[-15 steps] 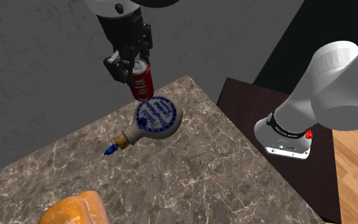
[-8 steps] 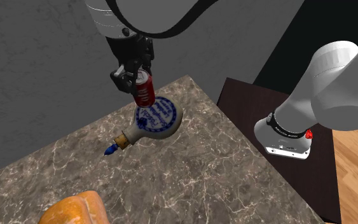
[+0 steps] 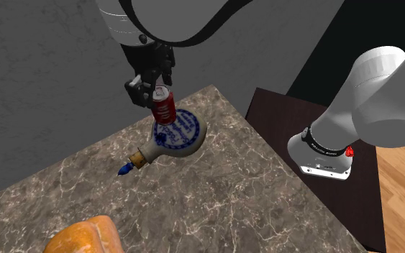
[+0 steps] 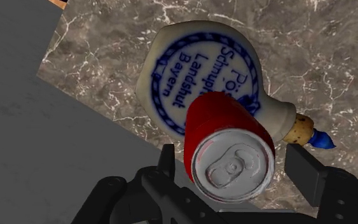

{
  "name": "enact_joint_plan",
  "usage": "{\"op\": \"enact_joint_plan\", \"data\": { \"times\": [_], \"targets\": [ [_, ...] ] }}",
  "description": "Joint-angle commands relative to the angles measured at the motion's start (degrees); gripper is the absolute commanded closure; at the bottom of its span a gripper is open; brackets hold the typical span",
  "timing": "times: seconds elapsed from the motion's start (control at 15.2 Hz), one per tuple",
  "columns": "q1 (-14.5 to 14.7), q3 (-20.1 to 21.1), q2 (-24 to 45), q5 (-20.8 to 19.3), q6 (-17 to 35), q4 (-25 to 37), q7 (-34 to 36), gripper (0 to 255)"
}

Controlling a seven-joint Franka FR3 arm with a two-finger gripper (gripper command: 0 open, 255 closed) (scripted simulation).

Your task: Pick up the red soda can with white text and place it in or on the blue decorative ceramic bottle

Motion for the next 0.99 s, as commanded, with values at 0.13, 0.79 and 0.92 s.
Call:
{"op": "enact_joint_plan", "data": {
  "times": [0.13, 0.79, 0.92],
  "targets": [
    [0.00, 0.00, -0.01, 0.00, 0.01, 0.00, 0.00, 0],
    [-0.08, -0.30, -1.62, 0.32, -7.30, 5.75, -0.29, 0],
    [-0.08, -0.30, -1.62, 0.32, -7.30, 5.75, -0.29, 0]
  ]
}}
